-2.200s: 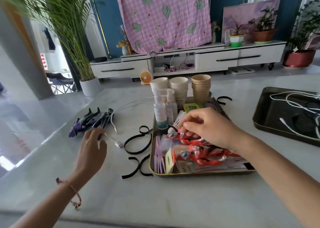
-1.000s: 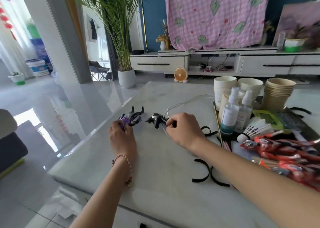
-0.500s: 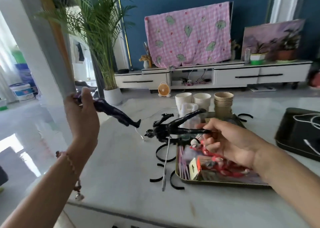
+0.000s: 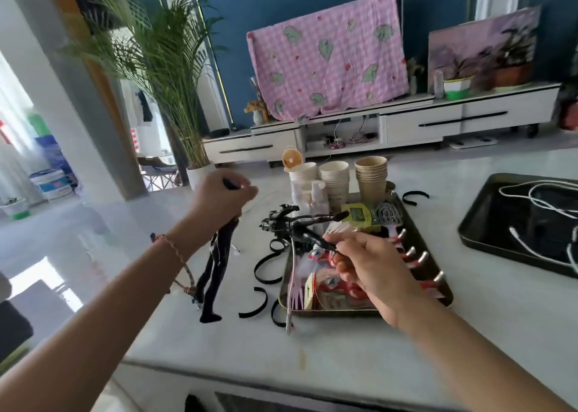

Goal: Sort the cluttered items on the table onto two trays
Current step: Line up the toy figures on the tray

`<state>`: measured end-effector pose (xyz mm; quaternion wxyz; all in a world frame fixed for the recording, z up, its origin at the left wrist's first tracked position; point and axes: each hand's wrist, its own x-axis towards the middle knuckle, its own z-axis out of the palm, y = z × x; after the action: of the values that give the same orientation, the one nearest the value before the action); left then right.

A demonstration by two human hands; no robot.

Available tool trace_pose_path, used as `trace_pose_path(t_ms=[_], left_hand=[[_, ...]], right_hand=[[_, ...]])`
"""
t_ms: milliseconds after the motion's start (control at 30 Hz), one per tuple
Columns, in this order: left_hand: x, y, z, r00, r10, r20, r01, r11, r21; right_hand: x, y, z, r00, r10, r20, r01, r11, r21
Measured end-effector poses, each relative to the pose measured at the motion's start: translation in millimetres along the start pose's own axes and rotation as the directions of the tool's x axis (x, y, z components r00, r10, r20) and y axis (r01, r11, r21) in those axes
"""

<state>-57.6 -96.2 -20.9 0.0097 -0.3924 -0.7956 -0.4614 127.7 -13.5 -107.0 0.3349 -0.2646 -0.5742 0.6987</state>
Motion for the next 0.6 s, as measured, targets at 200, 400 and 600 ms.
trace_pose_path(t_ms=[200,400,600], left_hand=[[-4,-21,18,0.841,-0.426,0.332,0.468,0.882,-0.052],[-11,-42,29,0.646,-0.513,0.565,0.688,0.712,-0.140],[-9,-39,22,0.704,-0.449,0.551,0.645,0.728,-0.231]], right_hand=[[5,3,1,0.993,0.100,0.063,-0.111,0.970,0.217],[8,16,17,0.980,0.163,0.113,-0.193,0.918,0.347],[11,20,28,0.942,0.254,0.220,-0.336,0.756,0.562]])
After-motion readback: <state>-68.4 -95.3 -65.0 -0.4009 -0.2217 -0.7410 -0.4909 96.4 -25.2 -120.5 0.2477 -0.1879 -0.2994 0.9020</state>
